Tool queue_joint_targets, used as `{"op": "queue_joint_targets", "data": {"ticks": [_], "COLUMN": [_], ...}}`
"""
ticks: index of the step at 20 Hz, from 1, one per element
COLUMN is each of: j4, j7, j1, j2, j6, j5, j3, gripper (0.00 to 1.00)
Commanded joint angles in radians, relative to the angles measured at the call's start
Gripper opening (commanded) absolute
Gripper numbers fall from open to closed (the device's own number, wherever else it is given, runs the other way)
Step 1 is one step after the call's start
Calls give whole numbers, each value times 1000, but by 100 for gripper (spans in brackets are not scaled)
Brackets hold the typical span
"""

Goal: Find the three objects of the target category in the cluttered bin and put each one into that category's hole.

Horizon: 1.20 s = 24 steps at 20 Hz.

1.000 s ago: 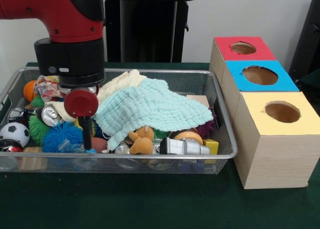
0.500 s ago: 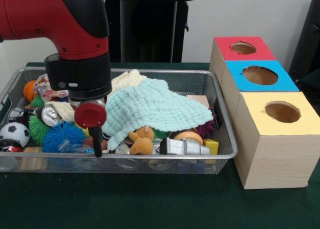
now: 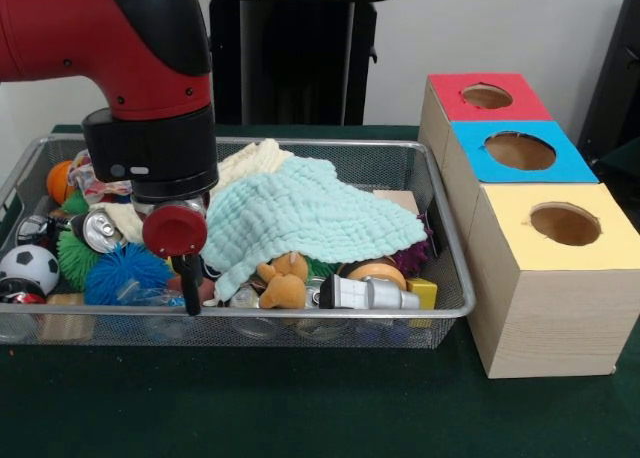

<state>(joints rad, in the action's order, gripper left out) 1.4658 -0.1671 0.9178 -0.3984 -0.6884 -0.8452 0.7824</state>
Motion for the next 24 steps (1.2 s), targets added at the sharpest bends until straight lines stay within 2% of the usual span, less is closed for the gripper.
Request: {"op": "queue_joint_targets", "data": {"ticks": [1,13,19,21,24], "j4": [-113,-114,-124,-116,-48], "j7": [314,351,376,367,276], "j1": [40,46,56,61,66], "j2": [58,9,7,13,12], "j6": [-114,-169,-183,-166,-84], "j5": [-35,-23,-19,-25,-51], "j3": [7,16,24,23,-3], "gripper": [100,100,100,100,100]}}
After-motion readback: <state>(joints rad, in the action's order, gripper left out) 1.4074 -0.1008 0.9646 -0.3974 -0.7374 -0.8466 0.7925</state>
